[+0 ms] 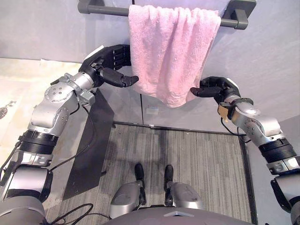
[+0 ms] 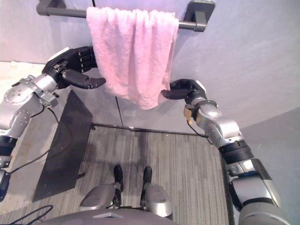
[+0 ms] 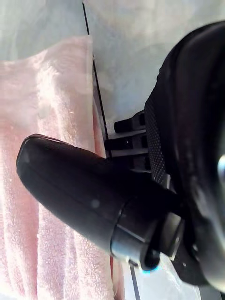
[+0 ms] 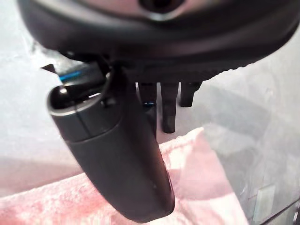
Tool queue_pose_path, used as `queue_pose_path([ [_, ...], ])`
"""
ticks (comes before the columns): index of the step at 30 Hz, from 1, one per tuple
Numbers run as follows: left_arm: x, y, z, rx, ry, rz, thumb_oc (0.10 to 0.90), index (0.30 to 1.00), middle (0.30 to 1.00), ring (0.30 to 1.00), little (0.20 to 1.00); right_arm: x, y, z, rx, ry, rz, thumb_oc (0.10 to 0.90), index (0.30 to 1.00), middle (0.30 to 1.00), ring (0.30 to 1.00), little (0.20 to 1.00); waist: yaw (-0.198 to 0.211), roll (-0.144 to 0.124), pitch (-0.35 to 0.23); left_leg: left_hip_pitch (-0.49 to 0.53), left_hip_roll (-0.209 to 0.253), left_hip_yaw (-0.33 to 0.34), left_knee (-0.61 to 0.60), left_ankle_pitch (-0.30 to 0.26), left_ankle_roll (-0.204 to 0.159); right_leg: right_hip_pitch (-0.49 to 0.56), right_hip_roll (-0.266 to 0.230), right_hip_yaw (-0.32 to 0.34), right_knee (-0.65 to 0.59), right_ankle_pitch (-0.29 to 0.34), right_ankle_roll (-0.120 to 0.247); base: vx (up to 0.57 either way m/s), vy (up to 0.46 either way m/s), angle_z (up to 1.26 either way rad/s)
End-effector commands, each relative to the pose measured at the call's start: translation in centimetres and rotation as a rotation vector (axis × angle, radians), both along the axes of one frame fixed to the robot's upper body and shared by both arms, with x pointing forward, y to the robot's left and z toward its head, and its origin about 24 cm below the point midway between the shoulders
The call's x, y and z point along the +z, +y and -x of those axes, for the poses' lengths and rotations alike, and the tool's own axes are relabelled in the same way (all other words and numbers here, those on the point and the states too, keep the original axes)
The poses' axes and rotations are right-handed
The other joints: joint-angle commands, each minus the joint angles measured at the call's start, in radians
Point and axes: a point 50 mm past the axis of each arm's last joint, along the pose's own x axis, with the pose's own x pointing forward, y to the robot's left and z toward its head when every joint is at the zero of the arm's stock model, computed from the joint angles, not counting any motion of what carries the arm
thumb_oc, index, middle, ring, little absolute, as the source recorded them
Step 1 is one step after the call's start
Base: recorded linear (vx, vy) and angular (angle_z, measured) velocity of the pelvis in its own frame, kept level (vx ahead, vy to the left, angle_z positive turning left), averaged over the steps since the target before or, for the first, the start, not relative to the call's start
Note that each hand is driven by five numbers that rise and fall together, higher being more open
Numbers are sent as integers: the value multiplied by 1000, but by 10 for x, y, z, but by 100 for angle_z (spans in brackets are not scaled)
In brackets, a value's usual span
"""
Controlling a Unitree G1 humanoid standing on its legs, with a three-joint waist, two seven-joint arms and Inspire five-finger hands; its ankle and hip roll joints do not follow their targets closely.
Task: Organize the bathroom.
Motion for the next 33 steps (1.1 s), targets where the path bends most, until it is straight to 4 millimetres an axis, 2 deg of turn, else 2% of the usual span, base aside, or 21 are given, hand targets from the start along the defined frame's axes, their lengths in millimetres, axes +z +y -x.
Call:
queue_pose_path([
  [1, -15, -41, -7, -186, 125, 62, 800, 900, 900, 900, 900, 185, 89, -6, 328, -707, -164, 800, 900, 900, 900, 900, 93, 7, -291, 82, 81, -37, 38, -84, -84, 34, -13, -11, 37, -134, 82, 0, 0, 0],
  [13, -6, -27, -9, -147, 141, 93, 800, 900, 900, 900, 900, 175, 80, -11, 322, -670, -105, 800, 900, 900, 900, 900, 95, 20, -295, 92, 76, -40, 27, -81, -82, 45, -14, -12, 28, -134, 85, 3, 1, 0],
  [16, -4, -22, -8, -123, 127, 88, 800, 900, 900, 900, 900, 166, 79, -13, 358, -609, -108, 800, 900, 900, 900, 900, 96, 19, -294, 92, 73, -46, 25, -81, -81, 46, -13, -10, 27, -135, 84, 0, 0, 0],
  [17, -4, -21, -8, -114, 124, 93, 800, 900, 900, 900, 900, 162, 79, -14, 378, -580, -117, 755, 832, 832, 832, 832, 96, 19, -293, 93, 72, -48, 23, -81, -81, 47, -13, -10, 26, -135, 83, 0, 0, 0],
  [18, -5, -20, -8, -104, 120, 93, 800, 900, 900, 900, 900, 158, 79, -15, 391, -559, -120, 624, 636, 636, 636, 636, 97, 18, -292, 94, 72, -49, 21, -81, -81, 48, -12, -11, 25, -135, 83, 0, 0, 0],
  [19, -5, -19, -8, -97, 119, 95, 800, 900, 900, 900, 900, 155, 80, -15, 402, -540, -126, 588, 582, 582, 582, 582, 97, 18, -292, 95, 72, -49, 20, -80, -81, 48, -12, -11, 25, -135, 83, 0, 0, 0],
  [20, -6, -16, -8, -81, 115, 99, 800, 900, 900, 900, 900, 147, 80, -16, 431, -502, -142, 436, 354, 354, 354, 354, 97, 16, -292, 98, 72, -51, 17, -79, -80, 50, -12, -12, 24, -135, 83, 38, 3, 4],
  [21, -8, -15, -9, -65, 111, 94, 540, 509, 509, 509, 509, 142, 81, -17, 451, -476, -162, 400, 300, 300, 300, 300, 97, 16, -294, 100, 72, -51, 14, -78, -80, 53, -12, -12, 23, -135, 82, 34, 2, 4],
  [22, -8, -15, -9, -65, 111, 94, 540, 509, 509, 509, 509, 142, 81, -17, 451, -476, -162, 400, 300, 300, 300, 300, 97, 16, -294, 100, 72, -51, 14, -78, -80, 53, -12, -12, 23, -135, 82, 24, 2, 6],
  [23, -9, -15, -9, -59, 113, 93, 419, 328, 328, 328, 328, 140, 81, -17, 458, -468, -171, 400, 300, 300, 300, 300, 97, 16, -294, 101, 72, -52, 13, -79, -80, 53, -12, -13, 23, -135, 83, 35, -3, 6],
  [24, -12, -13, -10, -42, 118, 87, 400, 300, 300, 300, 300, 133, 80, -18, 479, -441, -228, 400, 300, 300, 300, 300, 97, 13, -294, 103, 74, -51, 12, -78, -80, 56, -12, -14, 24, -137, 83, 45, -5, 7],
  [33, -19, -8, -12, -8, 124, 91, 400, 300, 300, 300, 300, 129, 62, -21, 430, -429, -280, 400, 300, 300, 300, 300, 89, 8, -294, 105, 77, -47, 11, -80, -79, 53, -8, -9, 25, -138, 83, 9, -1, 1],
])
